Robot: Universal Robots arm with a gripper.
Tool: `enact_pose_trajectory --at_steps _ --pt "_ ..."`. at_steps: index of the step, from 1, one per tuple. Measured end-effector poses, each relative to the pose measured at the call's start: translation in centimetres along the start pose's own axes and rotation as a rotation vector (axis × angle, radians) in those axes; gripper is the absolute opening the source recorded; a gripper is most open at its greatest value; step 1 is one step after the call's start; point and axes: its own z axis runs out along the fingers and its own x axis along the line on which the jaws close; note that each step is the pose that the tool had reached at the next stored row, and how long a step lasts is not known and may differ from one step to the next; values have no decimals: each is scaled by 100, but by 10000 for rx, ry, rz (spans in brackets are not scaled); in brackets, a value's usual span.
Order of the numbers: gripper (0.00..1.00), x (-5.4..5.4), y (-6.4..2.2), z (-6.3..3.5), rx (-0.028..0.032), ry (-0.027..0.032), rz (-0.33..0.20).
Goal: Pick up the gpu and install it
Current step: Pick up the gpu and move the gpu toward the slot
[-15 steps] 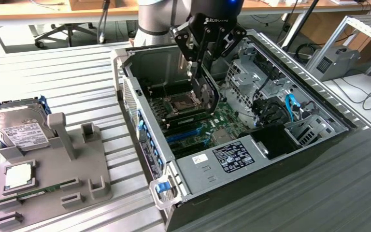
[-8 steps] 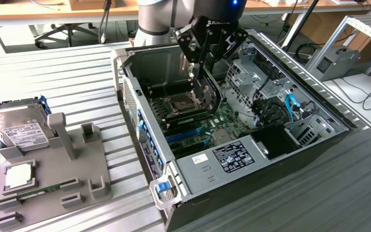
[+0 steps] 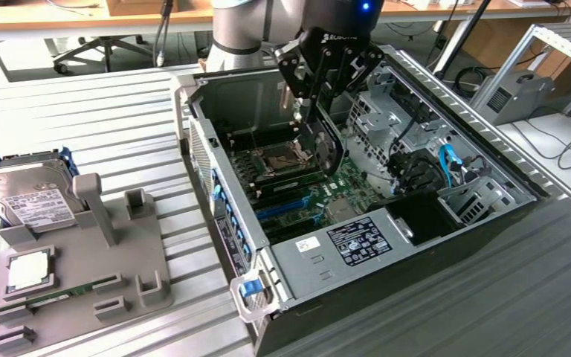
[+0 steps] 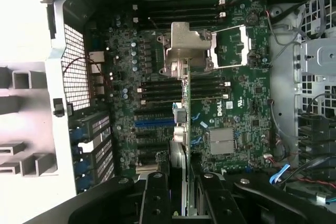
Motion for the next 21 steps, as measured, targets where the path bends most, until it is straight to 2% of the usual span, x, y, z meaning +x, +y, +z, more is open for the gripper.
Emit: enact_pose_trajectory --at_steps 6,12,14,21 --pt "26 -105 25 21 -1 0 -2" --pt "26 -239 53 39 -1 0 -3" --pt "26 -314 70 50 0 0 -4" --pt "26 -454 102 71 5 -1 -4"
